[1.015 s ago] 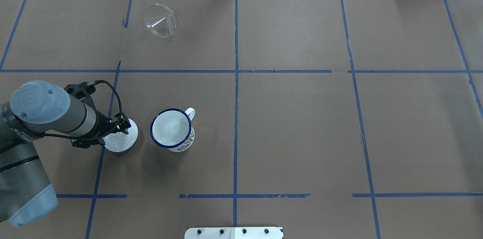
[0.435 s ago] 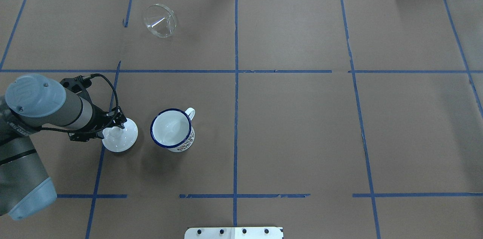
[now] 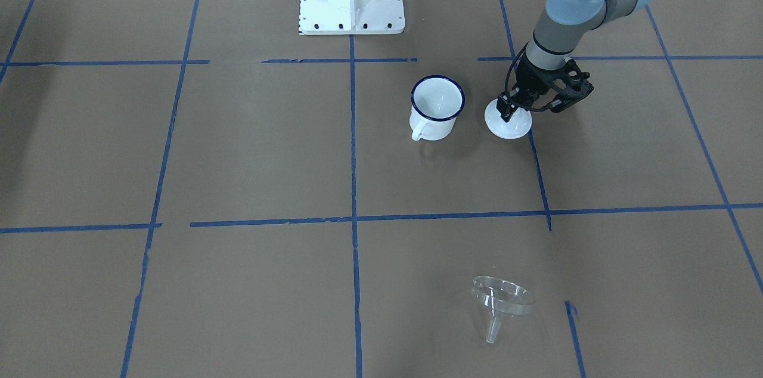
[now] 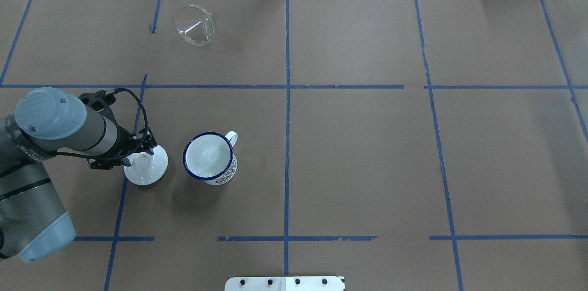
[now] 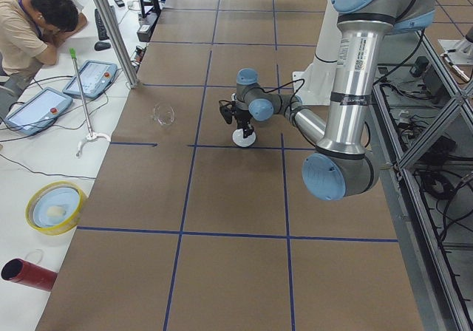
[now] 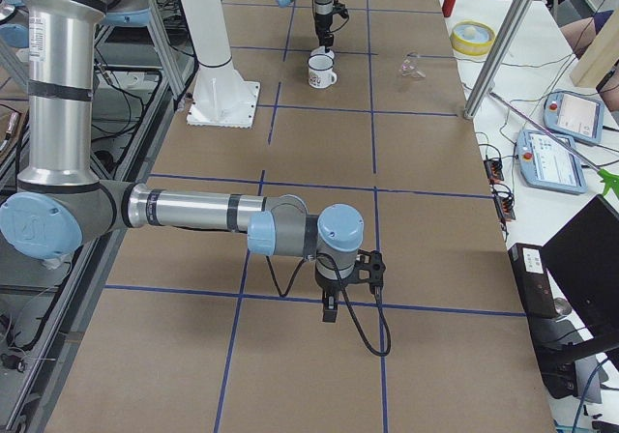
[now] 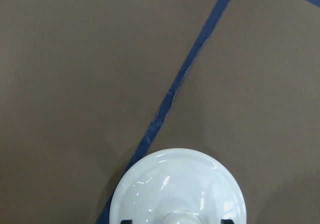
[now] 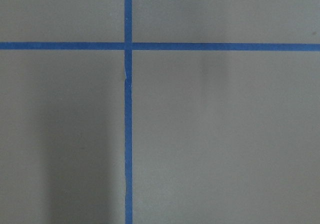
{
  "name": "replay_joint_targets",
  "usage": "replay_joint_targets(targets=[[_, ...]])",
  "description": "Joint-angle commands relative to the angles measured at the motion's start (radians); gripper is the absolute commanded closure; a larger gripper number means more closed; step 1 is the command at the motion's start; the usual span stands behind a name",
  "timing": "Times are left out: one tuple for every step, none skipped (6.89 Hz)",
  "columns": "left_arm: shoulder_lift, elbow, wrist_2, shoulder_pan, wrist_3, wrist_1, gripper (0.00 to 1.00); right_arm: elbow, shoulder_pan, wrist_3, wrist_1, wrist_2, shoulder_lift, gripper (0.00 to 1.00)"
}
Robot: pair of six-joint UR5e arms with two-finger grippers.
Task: Remove funnel from cup
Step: 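Grasp the white lid's knob with the left gripper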
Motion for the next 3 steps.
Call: replay_joint_targets(targets=[[-0.005, 0.001, 0.0, 0.0, 0.0, 0.001, 0.99, 0.0, 0.0, 0.0, 0.0, 0.0, 0.0, 0.0], [-0.006, -0.001, -0.002, 0.0, -0.005, 0.001, 1.0, 0.0, 0.0, 0.0, 0.0, 0.0, 0.0, 0.0], [-0.008, -0.013, -0.003, -0.008, -0.008, 0.004, 1.0, 0.0, 0.0, 0.0, 0.0, 0.0, 0.0, 0.0]])
